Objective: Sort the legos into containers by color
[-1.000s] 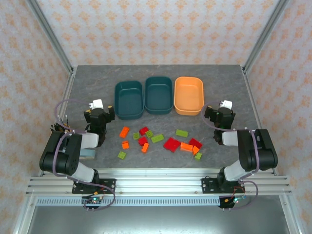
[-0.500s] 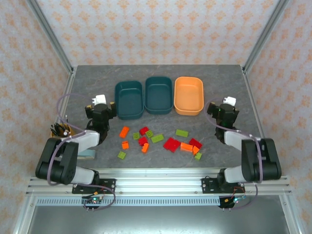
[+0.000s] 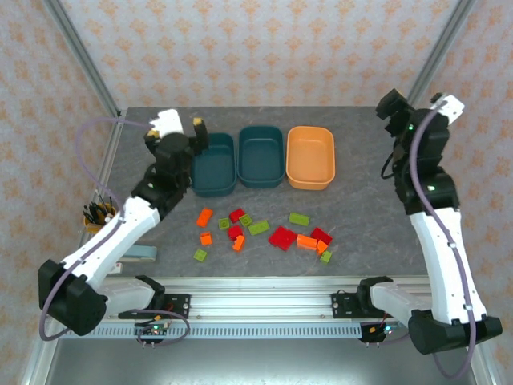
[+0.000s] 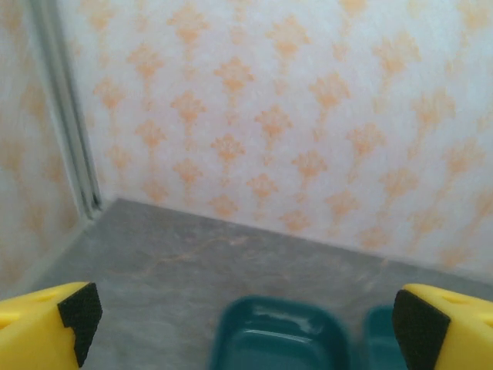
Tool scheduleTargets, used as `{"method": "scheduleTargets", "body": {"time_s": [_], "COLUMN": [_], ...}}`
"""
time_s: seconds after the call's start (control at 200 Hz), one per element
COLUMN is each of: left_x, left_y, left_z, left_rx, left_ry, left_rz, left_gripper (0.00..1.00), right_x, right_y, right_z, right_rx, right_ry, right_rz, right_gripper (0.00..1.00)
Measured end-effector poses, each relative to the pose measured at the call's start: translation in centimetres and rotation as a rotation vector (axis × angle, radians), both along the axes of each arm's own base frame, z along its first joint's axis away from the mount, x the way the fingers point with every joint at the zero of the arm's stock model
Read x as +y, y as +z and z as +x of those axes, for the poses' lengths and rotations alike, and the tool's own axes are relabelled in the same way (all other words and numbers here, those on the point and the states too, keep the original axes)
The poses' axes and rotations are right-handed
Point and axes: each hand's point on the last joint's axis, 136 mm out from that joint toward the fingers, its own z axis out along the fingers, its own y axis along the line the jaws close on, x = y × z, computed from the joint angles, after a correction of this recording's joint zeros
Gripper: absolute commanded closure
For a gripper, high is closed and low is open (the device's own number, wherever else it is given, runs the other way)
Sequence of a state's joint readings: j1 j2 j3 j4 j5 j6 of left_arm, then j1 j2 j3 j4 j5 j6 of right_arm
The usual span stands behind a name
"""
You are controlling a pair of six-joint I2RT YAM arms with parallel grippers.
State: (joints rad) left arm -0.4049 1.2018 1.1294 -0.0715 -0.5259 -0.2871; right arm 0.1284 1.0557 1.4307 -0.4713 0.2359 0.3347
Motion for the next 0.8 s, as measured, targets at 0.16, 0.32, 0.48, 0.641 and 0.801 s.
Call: {"method": "scheduleTargets", "body": {"time_s": [0.16,0.32,0.48,0.641,0.801], "left_x": [1.3,-4.9,-9.6,-13.2,-15.1], "left_y": [3.2,-3.2,-10.2,-15.1,-18.5], "left_z": [-1.1,-3.2,-8.9,-15.5,-19.4], "left_rx": [0.010,0.277,0.535,0.691,0.788], "left_ry": [-0.015,-0.256,-0.468,-0.660,-0.758], "left_rz": [-0.246,-0.271,-0.250,-0.209,-0.180], "left_gripper": [0.00,0.00,0.00,0.01,0.02], "right_x": [3.5,8.5,10.5,11.5,11.9], "right_y": [-8.6,-19.5,-26.3,-31.6,-36.7], "right_z": [-1.8,-6.4,-13.5,-18.2,-20.7], "right_rx": [0.393,0.853,1.154,1.330,1.441], "right_ry": [0.113,0.247,0.333,0.404,0.431], "right_rz": [0.083,0.078,0.069,0.086,0.139], "right_gripper": [0.08,0.18,0.19,0.23,0.30]}}
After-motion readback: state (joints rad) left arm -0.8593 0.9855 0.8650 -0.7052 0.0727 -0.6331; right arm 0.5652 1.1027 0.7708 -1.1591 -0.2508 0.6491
